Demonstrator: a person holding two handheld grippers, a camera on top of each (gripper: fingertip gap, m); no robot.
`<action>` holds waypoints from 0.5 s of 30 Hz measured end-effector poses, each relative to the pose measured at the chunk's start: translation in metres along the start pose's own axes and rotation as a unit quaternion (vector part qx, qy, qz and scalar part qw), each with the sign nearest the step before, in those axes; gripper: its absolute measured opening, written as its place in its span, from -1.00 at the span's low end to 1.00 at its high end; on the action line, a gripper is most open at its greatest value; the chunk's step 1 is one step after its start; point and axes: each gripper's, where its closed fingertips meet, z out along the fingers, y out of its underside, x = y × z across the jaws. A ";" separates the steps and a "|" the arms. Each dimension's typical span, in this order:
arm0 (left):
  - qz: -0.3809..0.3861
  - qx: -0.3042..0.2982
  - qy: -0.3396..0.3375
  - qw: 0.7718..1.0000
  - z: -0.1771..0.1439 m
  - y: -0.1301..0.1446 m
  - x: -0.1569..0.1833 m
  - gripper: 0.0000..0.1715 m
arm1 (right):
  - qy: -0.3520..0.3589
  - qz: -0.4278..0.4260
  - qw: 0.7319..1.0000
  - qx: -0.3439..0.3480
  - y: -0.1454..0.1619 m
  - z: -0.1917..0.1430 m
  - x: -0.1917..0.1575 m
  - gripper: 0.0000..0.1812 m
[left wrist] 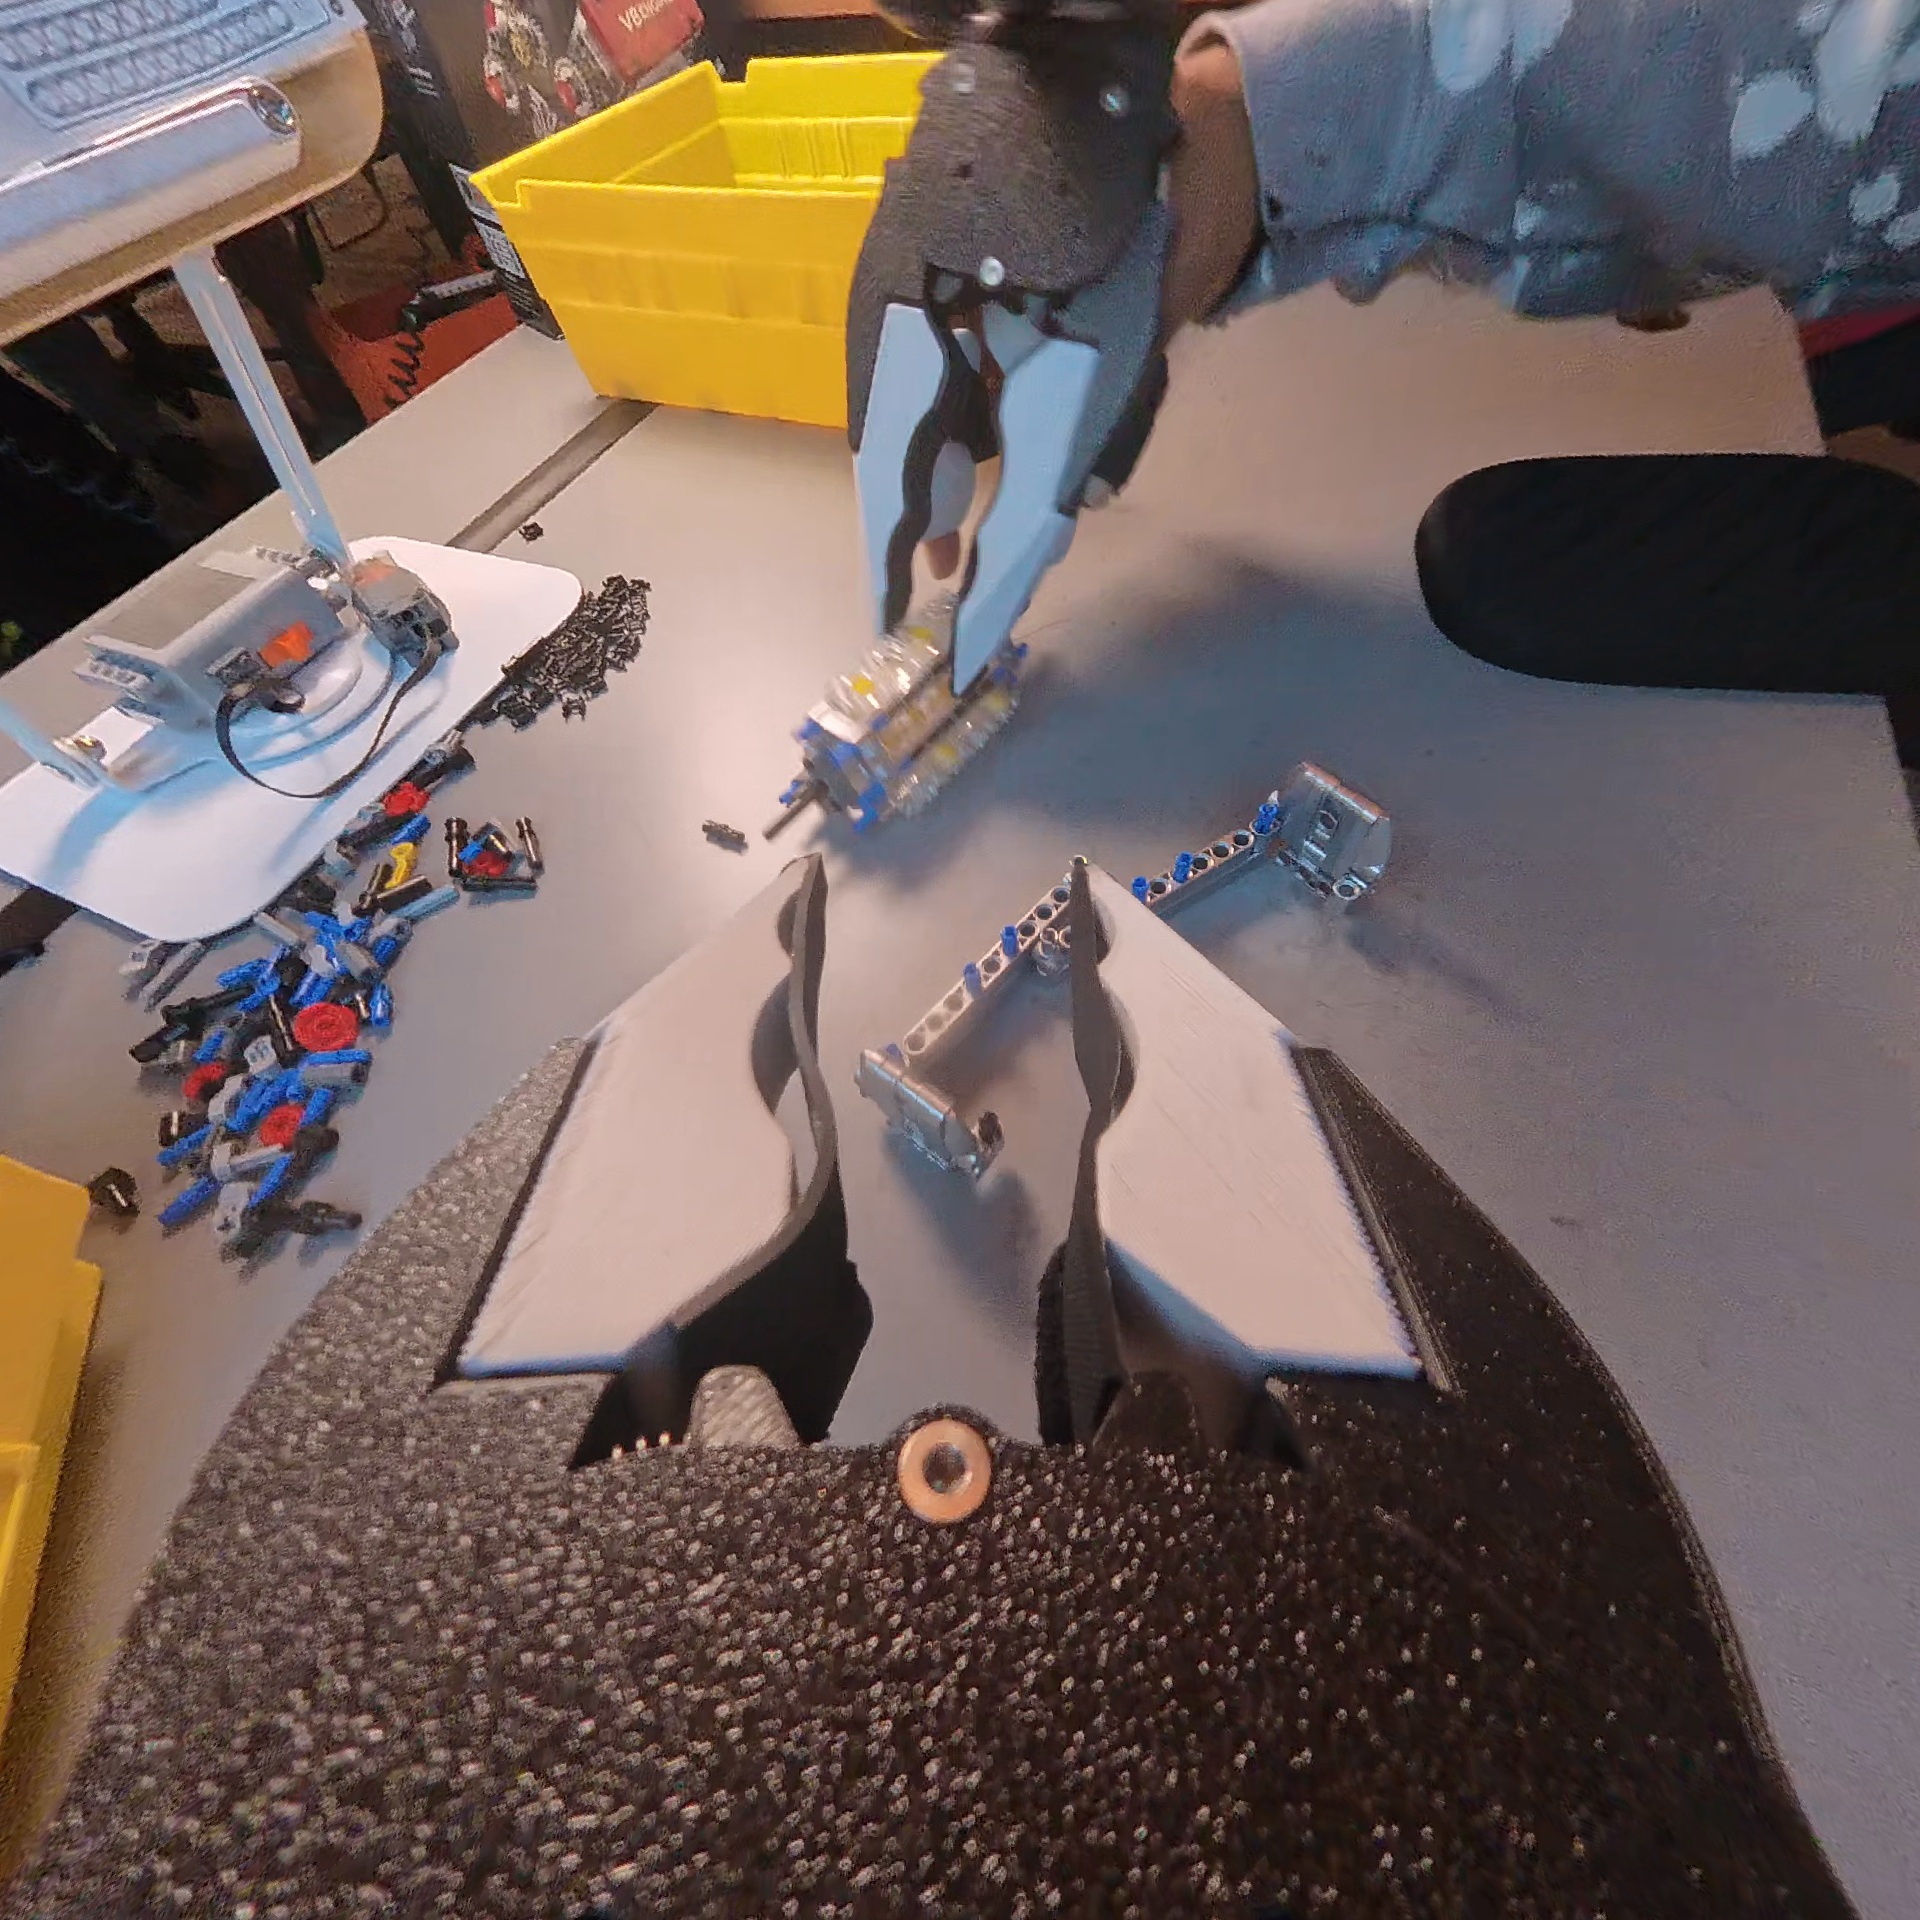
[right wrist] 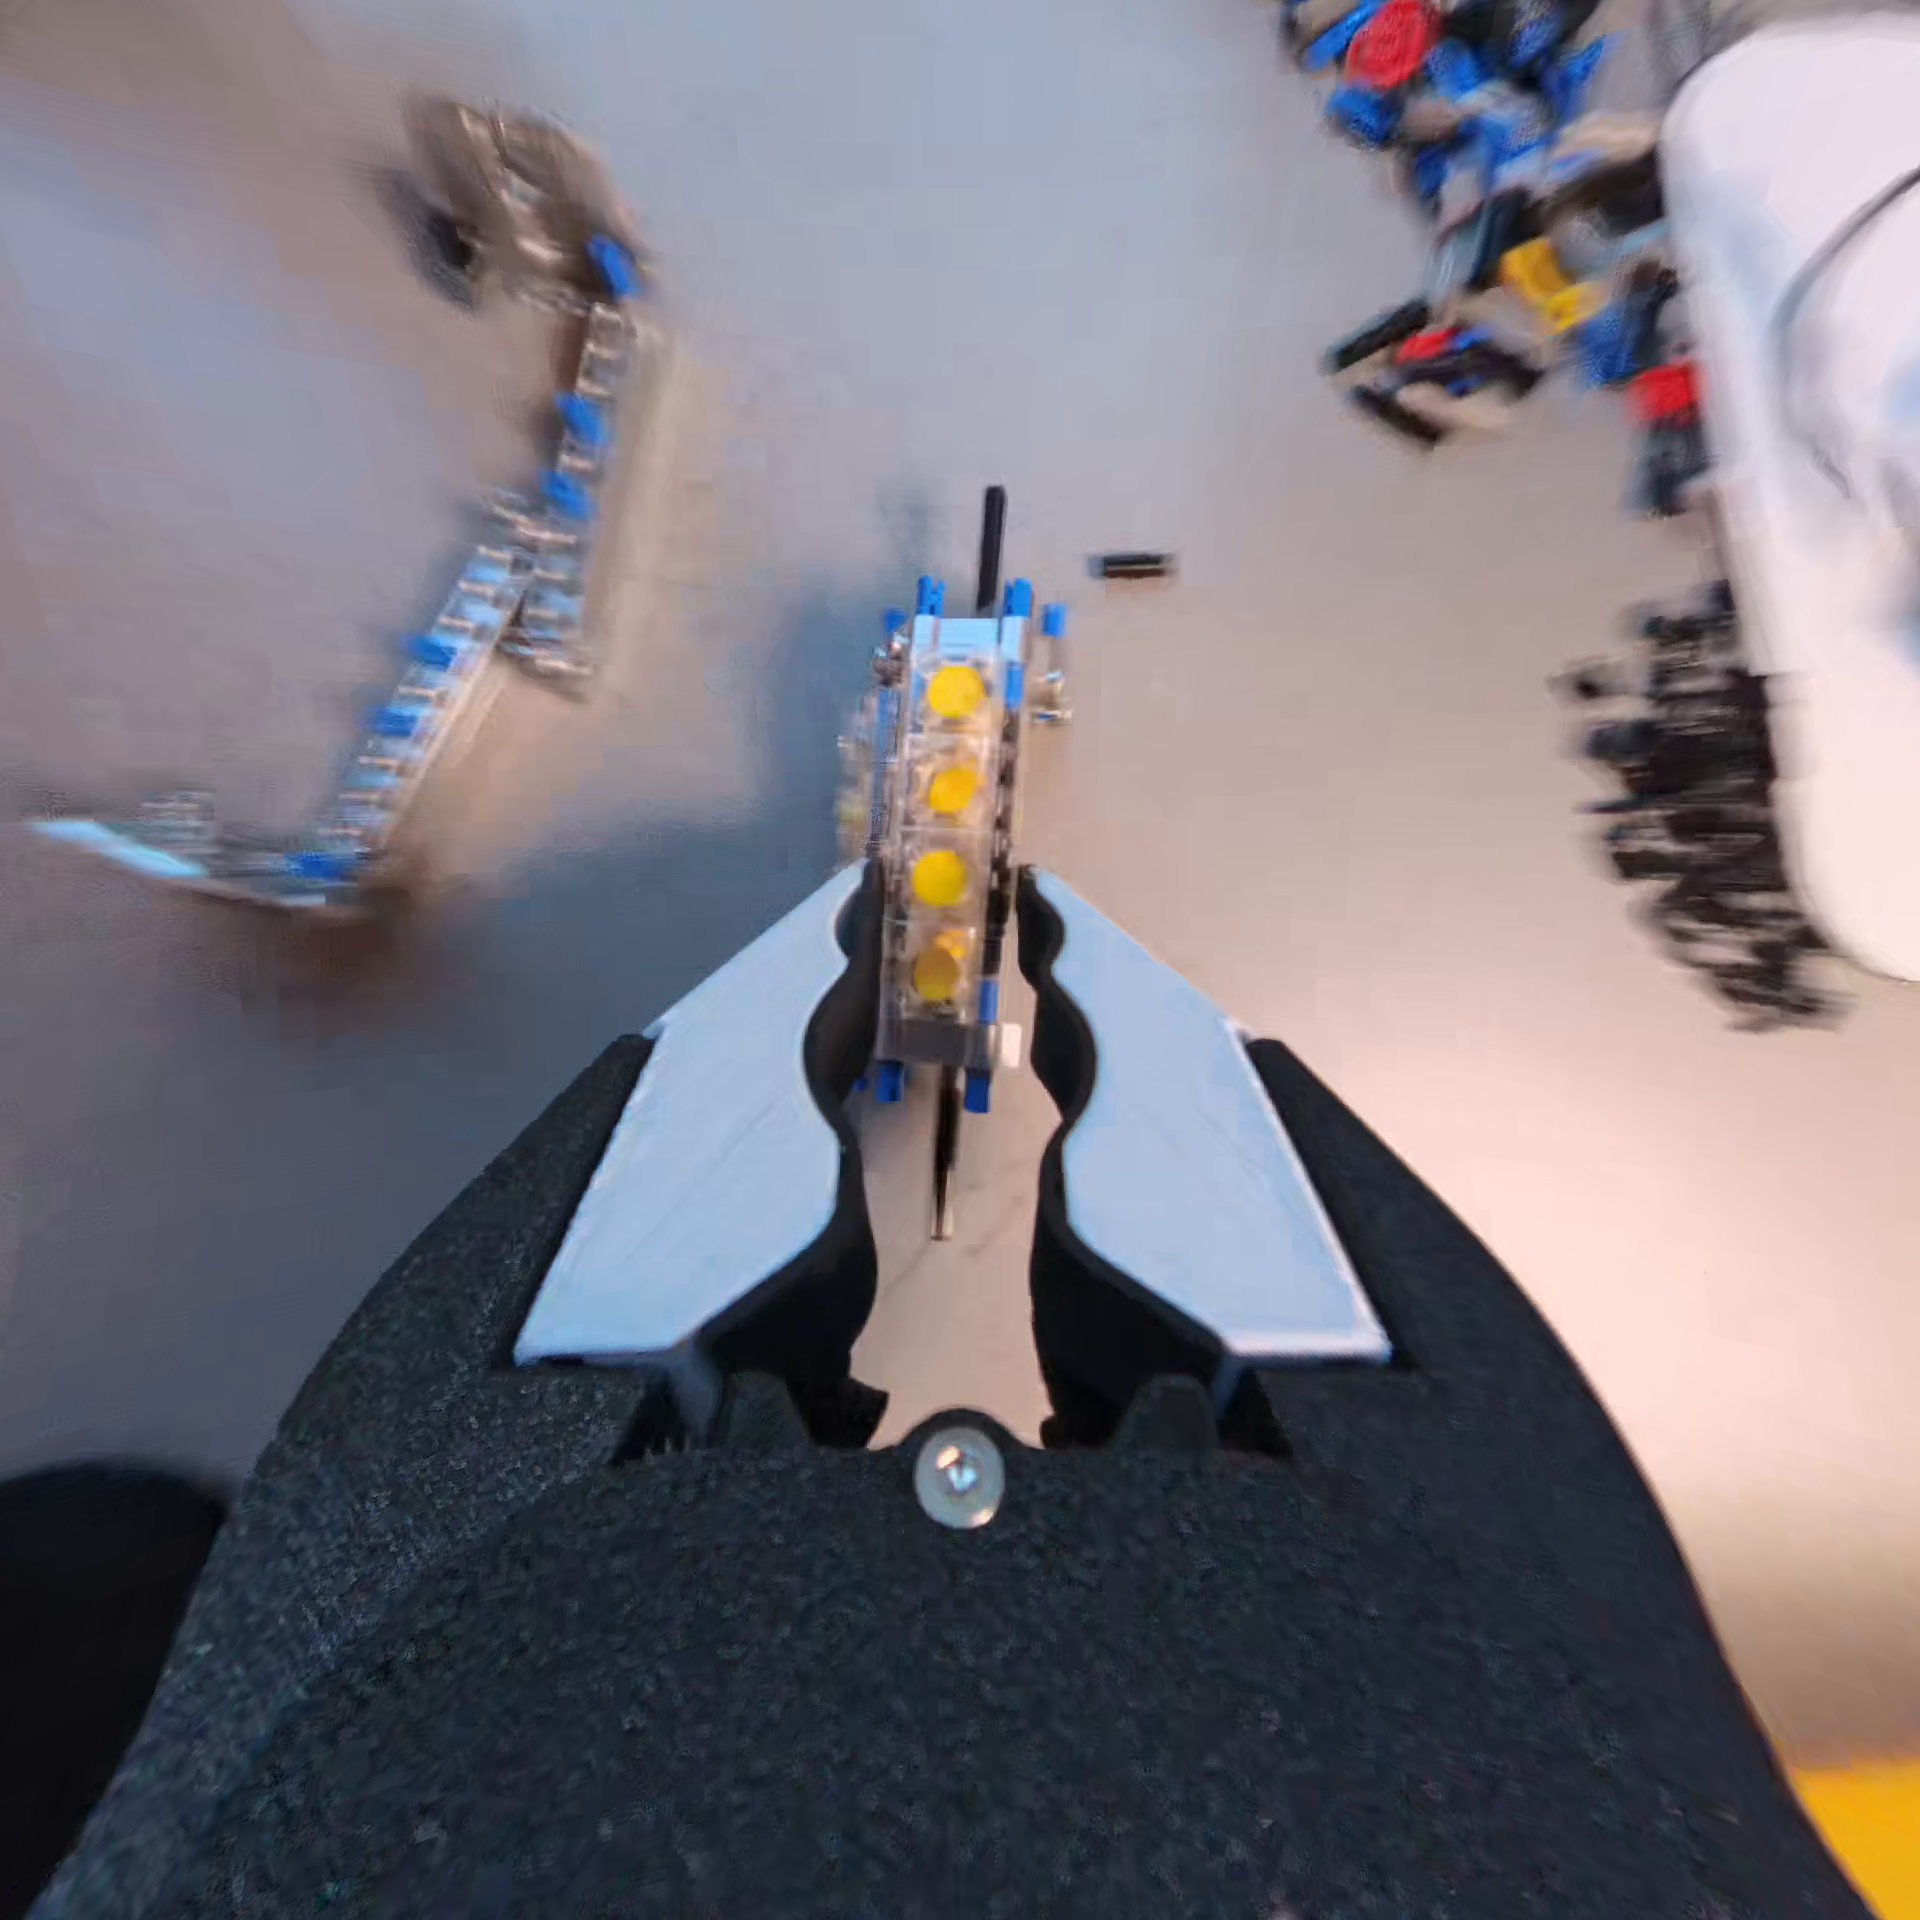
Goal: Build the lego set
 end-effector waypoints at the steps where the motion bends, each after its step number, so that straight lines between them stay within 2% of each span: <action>1: 0.011 -0.009 -0.005 1.000 0.007 -0.001 0.000 -0.48 | -0.084 0.057 0.995 -0.009 0.000 -0.002 -0.009 -0.76; 3: 0.031 -0.035 -0.004 0.999 0.022 0.002 0.000 -0.46 | -0.192 0.132 0.972 -0.043 0.006 -0.003 -0.018 -0.73; 5: 0.055 -0.071 -0.006 0.996 0.039 0.009 -0.006 -0.46 | -0.215 0.157 0.963 -0.045 0.006 0.002 -0.012 -0.74; 8: 0.083 -0.135 -0.013 0.987 0.063 0.027 -0.023 -0.54 | -0.275 0.178 0.944 -0.045 0.003 0.003 -0.024 -0.74; 11: 0.112 -0.167 0.002 0.980 0.083 0.037 -0.034 -0.59 | -0.340 0.209 0.916 -0.038 0.003 0.003 -0.042 -0.74; 15: 0.191 -0.192 0.049 0.961 0.100 0.043 -0.026 -0.66 | -0.375 0.231 0.898 -0.017 0.002 0.003 -0.051 -0.74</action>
